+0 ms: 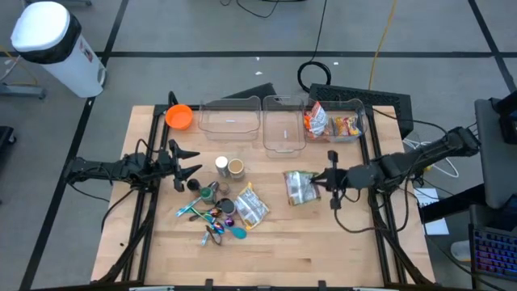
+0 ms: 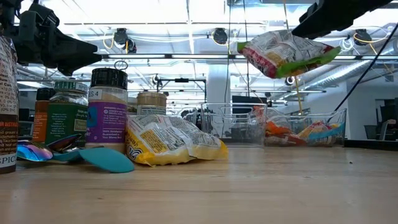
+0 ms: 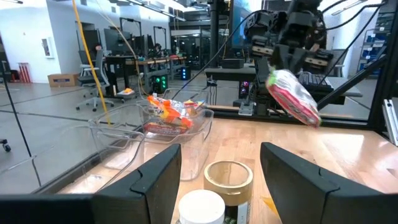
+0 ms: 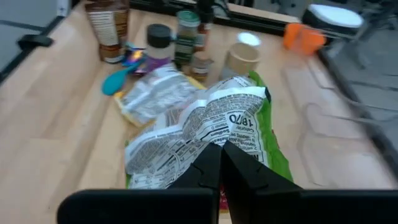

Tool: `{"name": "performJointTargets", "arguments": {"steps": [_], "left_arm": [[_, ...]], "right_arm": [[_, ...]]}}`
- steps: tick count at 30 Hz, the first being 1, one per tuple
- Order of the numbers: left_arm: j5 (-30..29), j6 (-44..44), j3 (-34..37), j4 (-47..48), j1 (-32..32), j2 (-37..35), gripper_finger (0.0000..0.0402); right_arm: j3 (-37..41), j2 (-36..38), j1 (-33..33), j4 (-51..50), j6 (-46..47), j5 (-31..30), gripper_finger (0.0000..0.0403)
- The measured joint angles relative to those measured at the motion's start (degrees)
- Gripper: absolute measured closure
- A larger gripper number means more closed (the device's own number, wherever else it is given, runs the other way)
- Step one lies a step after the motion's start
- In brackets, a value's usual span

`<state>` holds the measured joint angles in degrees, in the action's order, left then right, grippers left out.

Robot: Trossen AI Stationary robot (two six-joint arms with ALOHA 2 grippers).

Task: Pick & Place Food Item
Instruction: Put the green noodle pack into the right transparent bin

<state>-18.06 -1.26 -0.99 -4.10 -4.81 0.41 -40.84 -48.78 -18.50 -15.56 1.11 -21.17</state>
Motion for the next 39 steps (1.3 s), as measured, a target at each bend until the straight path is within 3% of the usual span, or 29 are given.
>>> {"name": "performJointTargets", "arguments": {"steps": [8, 20, 25, 29, 33, 39], "left_arm": [[-0.02, 0.02, 0.0, 0.0, -0.01, 0.01, 0.0174], [-0.02, 0.01, 0.0, 0.0, -0.01, 0.01, 0.0174], [-0.01, 0.0, 0.0, 0.0, 0.0, 0.01, 0.0174], [-0.02, 0.0, 0.0, -0.01, -0.01, 0.0, 0.0174], [0.0, 0.0, 0.0, 0.0, 0.01, 0.02, 0.0174], [-0.02, 0.0, 0.0, 0.0, -0.01, 0.0, 0.0174]], "right_arm": [[-0.02, 6.47, 11.72, -5.31, -5.17, 0.03, 0.0403], [-0.02, 9.61, 40.99, -8.17, -10.61, -0.13, 0.0403], [-0.04, 8.47, 50.87, -9.88, -11.03, -10.34, 0.0403], [-0.04, 7.42, 56.34, -12.05, -8.7, -17.65, 0.0403], [0.04, 6.5, 59.3, -14.49, -3.58, -17.62, 0.0403], [5.1, 5.93, 61.28, -9.91, 2.34, -17.59, 0.0403]]}}
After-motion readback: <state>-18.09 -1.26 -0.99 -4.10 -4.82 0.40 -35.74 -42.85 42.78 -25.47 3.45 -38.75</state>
